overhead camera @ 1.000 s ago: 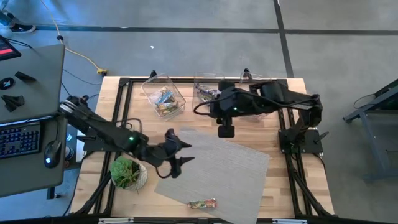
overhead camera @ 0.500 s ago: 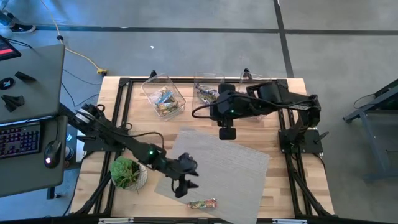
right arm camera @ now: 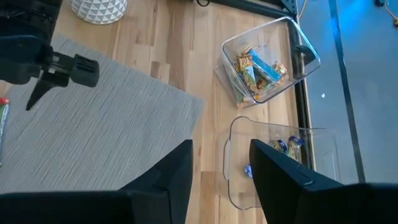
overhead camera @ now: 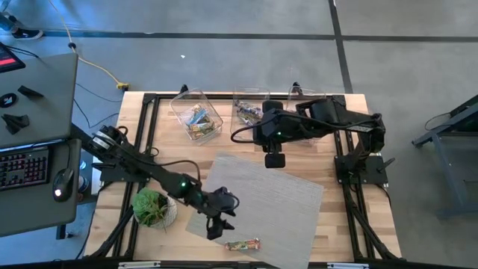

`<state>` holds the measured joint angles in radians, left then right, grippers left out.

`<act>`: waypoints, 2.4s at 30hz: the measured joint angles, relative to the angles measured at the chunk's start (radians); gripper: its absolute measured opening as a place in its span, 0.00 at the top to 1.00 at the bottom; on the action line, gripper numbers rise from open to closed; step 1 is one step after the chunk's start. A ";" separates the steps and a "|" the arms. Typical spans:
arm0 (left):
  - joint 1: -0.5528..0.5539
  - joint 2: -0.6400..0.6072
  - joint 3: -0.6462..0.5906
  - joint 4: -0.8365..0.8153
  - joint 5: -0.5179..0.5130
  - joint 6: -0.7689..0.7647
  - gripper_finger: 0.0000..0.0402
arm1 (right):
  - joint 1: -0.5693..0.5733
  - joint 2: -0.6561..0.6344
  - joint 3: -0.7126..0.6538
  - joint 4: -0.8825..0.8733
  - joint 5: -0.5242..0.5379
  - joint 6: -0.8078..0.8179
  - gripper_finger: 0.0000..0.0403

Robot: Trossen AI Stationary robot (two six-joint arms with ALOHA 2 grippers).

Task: Pick and place Granola Bars by type
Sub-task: Put the red granola bar into the right transparent bin

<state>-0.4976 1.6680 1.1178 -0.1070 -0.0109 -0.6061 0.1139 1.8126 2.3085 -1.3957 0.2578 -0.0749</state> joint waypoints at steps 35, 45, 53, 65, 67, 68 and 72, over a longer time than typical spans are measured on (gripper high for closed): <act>-0.173 0.214 0.010 0.066 -0.109 0.518 0.42 | -0.002 0.000 0.000 -0.019 -0.029 0.005 0.65; -0.229 0.257 0.011 0.142 -0.237 0.587 0.42 | -0.002 0.000 0.000 -0.019 -0.029 0.005 0.65; -0.247 0.339 0.029 0.238 -0.238 0.690 0.42 | -0.002 0.001 0.000 -0.019 -0.029 0.005 0.65; -0.262 0.373 0.057 0.203 -0.435 0.789 0.45 | -0.002 0.001 0.001 -0.018 -0.029 0.015 0.65; -0.262 0.373 0.057 0.204 -0.427 0.786 0.49 | -0.002 0.001 0.000 -0.018 -0.029 0.015 0.65; -0.262 0.373 0.057 0.204 -0.425 0.786 0.52 | -0.002 0.001 0.001 -0.019 -0.029 0.015 0.65; -0.262 0.373 0.057 0.207 -0.421 0.785 0.66 | -0.003 0.001 0.000 -0.018 -0.029 0.015 0.65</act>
<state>-0.7597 2.0411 1.1751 0.1002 -0.4316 0.1791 0.1112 1.8133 2.3090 -1.4138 0.2290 -0.0601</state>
